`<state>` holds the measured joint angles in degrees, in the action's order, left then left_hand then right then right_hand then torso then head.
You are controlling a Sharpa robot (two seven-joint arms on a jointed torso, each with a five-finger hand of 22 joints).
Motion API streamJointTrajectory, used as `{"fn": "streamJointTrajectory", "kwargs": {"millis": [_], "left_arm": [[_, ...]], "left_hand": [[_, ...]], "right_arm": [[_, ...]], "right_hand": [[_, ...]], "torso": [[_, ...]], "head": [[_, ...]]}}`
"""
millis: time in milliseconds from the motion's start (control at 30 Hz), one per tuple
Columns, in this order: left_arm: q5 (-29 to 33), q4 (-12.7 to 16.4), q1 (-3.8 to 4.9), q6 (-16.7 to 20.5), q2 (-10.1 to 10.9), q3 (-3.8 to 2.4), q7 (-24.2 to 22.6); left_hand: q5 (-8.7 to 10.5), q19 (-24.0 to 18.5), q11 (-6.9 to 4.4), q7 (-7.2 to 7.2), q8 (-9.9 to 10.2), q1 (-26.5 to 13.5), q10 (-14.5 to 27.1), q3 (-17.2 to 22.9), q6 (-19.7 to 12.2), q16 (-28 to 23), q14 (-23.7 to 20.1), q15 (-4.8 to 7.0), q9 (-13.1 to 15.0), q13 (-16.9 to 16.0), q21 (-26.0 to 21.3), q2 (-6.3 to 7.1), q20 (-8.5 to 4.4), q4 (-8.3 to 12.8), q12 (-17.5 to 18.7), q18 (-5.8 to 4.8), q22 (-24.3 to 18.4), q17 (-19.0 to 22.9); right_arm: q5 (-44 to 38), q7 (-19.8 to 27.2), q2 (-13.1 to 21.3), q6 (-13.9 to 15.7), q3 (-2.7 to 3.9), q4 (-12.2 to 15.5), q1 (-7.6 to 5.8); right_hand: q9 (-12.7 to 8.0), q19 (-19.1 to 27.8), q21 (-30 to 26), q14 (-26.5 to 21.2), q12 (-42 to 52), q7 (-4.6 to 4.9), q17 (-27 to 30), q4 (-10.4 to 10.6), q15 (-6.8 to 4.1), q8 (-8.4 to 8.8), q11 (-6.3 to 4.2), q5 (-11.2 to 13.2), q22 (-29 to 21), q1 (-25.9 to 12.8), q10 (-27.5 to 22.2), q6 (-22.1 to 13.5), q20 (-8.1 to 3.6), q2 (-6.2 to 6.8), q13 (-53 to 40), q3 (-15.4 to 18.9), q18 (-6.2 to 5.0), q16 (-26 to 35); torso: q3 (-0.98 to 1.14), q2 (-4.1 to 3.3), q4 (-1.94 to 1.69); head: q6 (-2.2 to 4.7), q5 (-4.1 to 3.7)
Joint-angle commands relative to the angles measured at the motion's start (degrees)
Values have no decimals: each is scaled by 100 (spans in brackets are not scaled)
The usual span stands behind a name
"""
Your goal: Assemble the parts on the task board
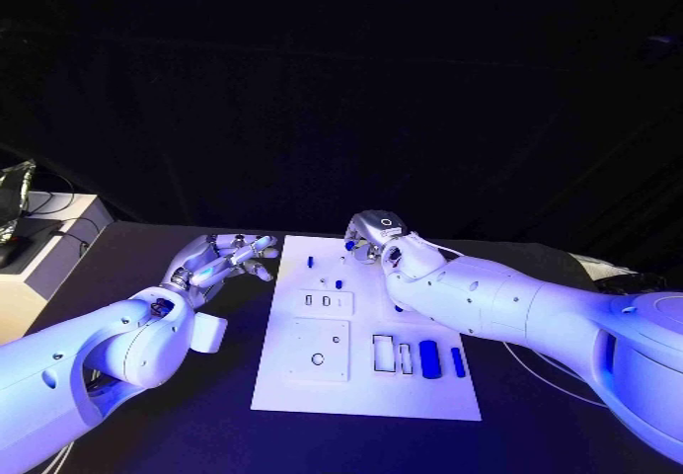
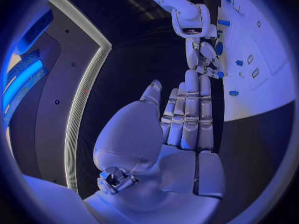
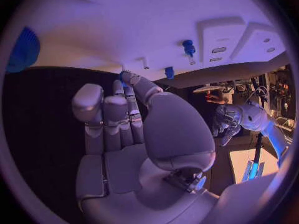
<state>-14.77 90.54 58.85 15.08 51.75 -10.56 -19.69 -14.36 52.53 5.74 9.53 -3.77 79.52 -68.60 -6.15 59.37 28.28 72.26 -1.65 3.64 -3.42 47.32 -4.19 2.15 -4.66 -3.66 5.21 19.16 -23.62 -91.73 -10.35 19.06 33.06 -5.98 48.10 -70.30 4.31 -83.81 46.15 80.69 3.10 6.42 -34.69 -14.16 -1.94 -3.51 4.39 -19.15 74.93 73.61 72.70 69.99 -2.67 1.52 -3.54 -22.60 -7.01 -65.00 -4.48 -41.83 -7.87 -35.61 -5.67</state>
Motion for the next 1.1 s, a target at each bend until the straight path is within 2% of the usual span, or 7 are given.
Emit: {"fn": "streamJointTrajectory", "kwargs": {"millis": [33, 467, 867, 900, 933, 1033, 1100], "left_arm": [[-29, 15, 5, -91, -4, -7, -36], [-36, -10, 5, -94, -33, -8, -33], [-38, -22, 6, -94, -48, -9, -25], [-38, -23, 6, -91, -47, -9, -24], [-38, -26, 6, -86, -46, -9, -24], [-38, -30, 6, -84, -45, -9, -24], [-38, -32, 6, -83, -45, -9, -23]], "left_hand": [[18, -23, 5, -21, 14, 20, 46, 28, -28, -7, -6, -1, 2, -5, 36, 32, -1, 3, 21, 48, -14, 10], [19, -27, 9, -17, 16, 16, 61, 30, -42, -4, -9, -3, 1, -4, 51, 36, 0, 18, 22, 49, -30, 17], [18, -30, 9, -16, 13, 9, 59, 30, -41, -4, -10, -4, 2, -5, 56, 33, 1, 19, 20, 50, -42, 22], [18, -30, 10, -16, 13, 8, 59, 30, -41, -3, -10, -4, 2, -5, 57, 32, 1, 18, 20, 50, -42, 22], [19, -29, 11, -13, 13, -4, 58, 27, -42, -2, -7, -5, 2, -5, 59, 29, 2, 11, 20, 50, -44, 23], [19, -29, 11, -13, 13, -4, 58, 27, -42, -2, -7, -5, 2, -5, 59, 29, 2, 11, 20, 50, -44, 23], [19, -29, 11, -13, 13, -4, 58, 27, -42, -2, -7, -5, 2, -5, 59, 29, 2, 11, 20, 50, -44, 23]], "right_arm": [[-102, -29, -20, -8, 3, -12, -4], [22, 49, -68, -128, 4, -44, -44], [132, 99, -122, -194, 4, -151, -92], [146, 104, -127, -205, 4, -166, -96], [162, 107, -132, -239, 4, -184, -101], [183, 109, -136, -292, 3, -197, -108], [193, 104, -135, -341, 3, -202, -111]], "right_hand": [[9, -352, -33, -10, 28, -6, -9, -18, -45, -18, -175, -39, 351, -7, 202, 43, -52, -37, -4, -27, -93, 18], [6, -351, -59, -14, 26, -1, -14, 2, -41, -16, -168, -27, 367, -13, 176, 22, -48, -33, -3, -12, -93, 24], [-36, -331, -234, -38, 26, 113, -22, 57, 29, -5, -67, -4, 380, -42, -91, -333, 4, 62, 0, -38, -124, 85], [-38, -324, -295, -40, 27, 119, -21, 65, 38, -4, -54, 1, 369, -50, -137, -360, 12, 79, 1, -49, -137, 95], [-48, -237, -998, -105, 33, 145, 42, 92, 96, -10, 38, 16, 172, -111, -480, -498, 57, 147, 6, -100, -256, 235], [-50, -222, -1602, -70, 28, 138, 151, 131, 128, -3, 100, 45, -61, -151, -728, -639, 111, 244, 14, -208, -380, 423], [-48, -273, -1725, -11, 26, 130, 209, 180, 129, -3, 102, 64, -157, -152, -742, -635, 132, 283, 12, -264, -410, 513]], "torso": [[-8, -12, -7], [-26, -30, -28], [-42, -32, -40], [-41, -35, -36], [-44, -38, -33], [-44, -38, -26], [-45, -37, -25]], "head": [[0, -3], [-18, 2], [-35, 14], [-34, 17], [-30, 31], [-36, 29], [-37, 36]]}}
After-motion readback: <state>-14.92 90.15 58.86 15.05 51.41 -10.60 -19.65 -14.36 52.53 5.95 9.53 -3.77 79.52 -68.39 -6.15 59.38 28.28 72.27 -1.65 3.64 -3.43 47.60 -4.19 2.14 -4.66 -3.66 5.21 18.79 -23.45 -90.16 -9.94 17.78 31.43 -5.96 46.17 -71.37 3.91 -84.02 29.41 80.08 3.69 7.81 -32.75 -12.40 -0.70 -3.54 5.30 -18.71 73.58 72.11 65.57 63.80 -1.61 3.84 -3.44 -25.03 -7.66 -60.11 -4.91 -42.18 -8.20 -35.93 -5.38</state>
